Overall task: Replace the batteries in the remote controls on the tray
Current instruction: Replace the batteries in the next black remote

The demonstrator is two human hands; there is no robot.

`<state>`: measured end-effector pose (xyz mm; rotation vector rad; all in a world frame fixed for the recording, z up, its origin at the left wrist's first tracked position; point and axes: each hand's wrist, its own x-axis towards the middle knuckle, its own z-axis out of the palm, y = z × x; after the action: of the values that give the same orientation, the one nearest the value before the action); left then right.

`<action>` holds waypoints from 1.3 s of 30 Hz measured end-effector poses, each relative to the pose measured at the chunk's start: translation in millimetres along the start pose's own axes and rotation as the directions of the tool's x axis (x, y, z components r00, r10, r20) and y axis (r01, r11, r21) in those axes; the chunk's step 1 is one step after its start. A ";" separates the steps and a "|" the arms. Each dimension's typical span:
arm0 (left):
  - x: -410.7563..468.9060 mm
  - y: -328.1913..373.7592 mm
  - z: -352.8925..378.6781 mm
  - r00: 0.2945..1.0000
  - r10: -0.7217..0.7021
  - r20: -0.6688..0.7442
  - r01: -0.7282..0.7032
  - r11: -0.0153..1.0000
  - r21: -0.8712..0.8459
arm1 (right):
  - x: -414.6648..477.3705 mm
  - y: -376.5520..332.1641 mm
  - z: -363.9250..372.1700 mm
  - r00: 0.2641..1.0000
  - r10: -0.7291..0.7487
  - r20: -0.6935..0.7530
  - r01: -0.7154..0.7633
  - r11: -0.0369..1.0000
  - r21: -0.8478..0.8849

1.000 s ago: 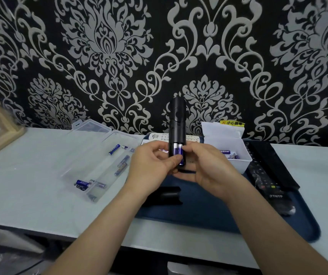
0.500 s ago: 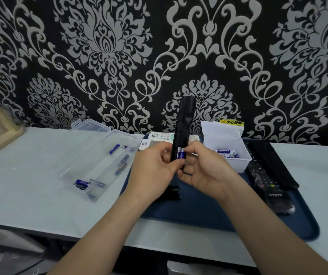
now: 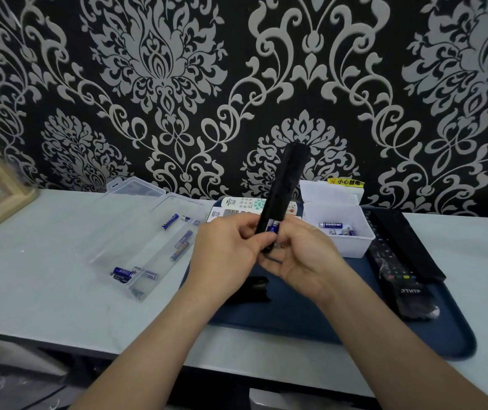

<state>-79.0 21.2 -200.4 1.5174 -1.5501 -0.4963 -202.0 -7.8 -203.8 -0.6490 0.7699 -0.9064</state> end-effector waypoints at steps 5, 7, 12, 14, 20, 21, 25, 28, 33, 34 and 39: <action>7.8 -5.7 -0.2 0.999 -0.045 0.024 0.048 0.993 -0.111 | 0.9 -3.2 -1.8 1.000 -0.004 0.022 0.005 1.000 -0.022; 11.2 -10.2 -1.9 0.993 -0.086 0.077 0.101 0.971 -0.218 | 0.1 -6.8 -4.4 0.999 -0.005 0.036 0.006 0.999 -0.032; 14.3 -17.0 -2.1 0.997 -0.018 0.071 0.017 1.000 0.016 | -0.6 -7.4 -5.1 0.997 -0.051 0.065 0.054 0.997 -0.048; 12.1 -13.6 -2.6 0.998 0.050 -0.026 -0.044 0.981 0.190 | -1.6 -7.9 -4.3 0.995 -0.072 0.069 0.074 0.997 -0.026; 6.7 -7.0 -1.8 0.956 0.241 -0.169 -0.211 0.961 0.178 | -4.5 -10.1 -1.6 0.992 -0.079 0.096 0.075 0.996 0.045; 7.3 -6.3 -1.1 0.955 0.243 -0.168 -0.214 0.962 0.169 | -4.2 -10.2 -1.4 0.992 -0.079 0.095 0.075 0.996 0.046; 8.5 -4.9 -0.1 0.961 0.210 -0.179 -0.193 0.975 0.112 | -3.0 -9.7 -1.7 0.992 -0.086 0.091 0.083 0.996 0.036; 8.5 -3.7 0.9 0.961 0.202 -0.188 -0.193 0.979 0.068 | -3.3 -9.7 -1.6 0.988 -0.125 0.091 0.128 0.992 -0.022; 5.1 0.3 3.6 0.966 0.201 -0.162 -0.201 0.979 0.017 | -5.2 -7.3 1.9 0.971 -0.237 0.009 0.235 0.953 -0.189; 5.0 1.0 3.7 0.968 0.196 -0.154 -0.197 0.980 0.008 | -5.6 -6.9 3.0 0.968 -0.252 0.002 0.247 0.945 -0.215; 10.8 0.4 -7.7 0.992 0.112 -0.056 -0.119 0.981 -0.150 | -7.9 -12.9 -0.1 0.971 -0.237 0.023 0.235 0.942 -0.239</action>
<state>-71.7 13.4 -192.7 1.3056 -1.5176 -0.4976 -210.8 -7.0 -191.5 -0.9680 0.8263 -1.0426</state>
